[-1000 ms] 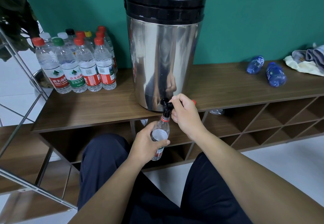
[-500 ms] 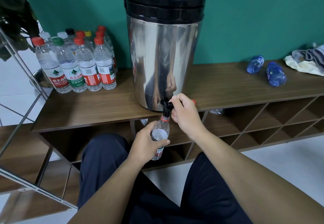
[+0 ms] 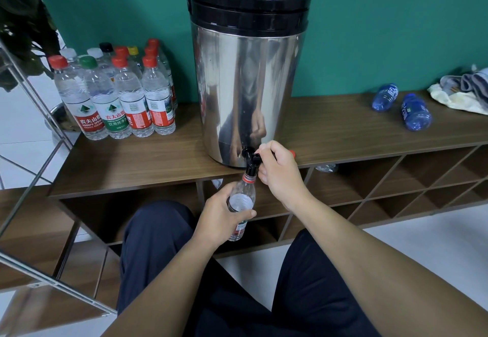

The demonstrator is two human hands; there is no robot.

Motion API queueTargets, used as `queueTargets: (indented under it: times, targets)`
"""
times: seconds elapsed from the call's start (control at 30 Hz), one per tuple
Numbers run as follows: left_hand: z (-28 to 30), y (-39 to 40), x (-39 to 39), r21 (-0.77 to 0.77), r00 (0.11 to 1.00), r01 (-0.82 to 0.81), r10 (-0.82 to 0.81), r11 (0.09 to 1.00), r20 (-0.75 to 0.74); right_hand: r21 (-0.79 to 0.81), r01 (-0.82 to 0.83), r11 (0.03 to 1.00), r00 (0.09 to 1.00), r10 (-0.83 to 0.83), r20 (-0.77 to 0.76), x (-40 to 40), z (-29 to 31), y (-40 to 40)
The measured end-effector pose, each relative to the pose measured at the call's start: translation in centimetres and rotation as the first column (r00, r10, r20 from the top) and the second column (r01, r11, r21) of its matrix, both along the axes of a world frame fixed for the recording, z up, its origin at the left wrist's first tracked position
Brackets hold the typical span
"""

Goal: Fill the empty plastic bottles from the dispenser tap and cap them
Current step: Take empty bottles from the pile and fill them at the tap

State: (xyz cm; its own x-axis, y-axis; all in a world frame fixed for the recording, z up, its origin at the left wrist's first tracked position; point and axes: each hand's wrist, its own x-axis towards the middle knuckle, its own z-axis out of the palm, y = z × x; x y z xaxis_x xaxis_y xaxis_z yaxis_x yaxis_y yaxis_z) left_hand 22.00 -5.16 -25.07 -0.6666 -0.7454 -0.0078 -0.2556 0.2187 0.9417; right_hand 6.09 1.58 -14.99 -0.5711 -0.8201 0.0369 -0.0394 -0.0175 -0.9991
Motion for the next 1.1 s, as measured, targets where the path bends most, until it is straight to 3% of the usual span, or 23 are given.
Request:
queueTargets:
  times: [1.1]
  targets:
    - [-0.03, 0.01, -0.08, 0.017, 1.0, 0.005, -0.005, 1.0, -0.012, -0.017, -0.006, 1.0, 1.0, 0.006, 0.011, 0.1, -0.02, -0.02]
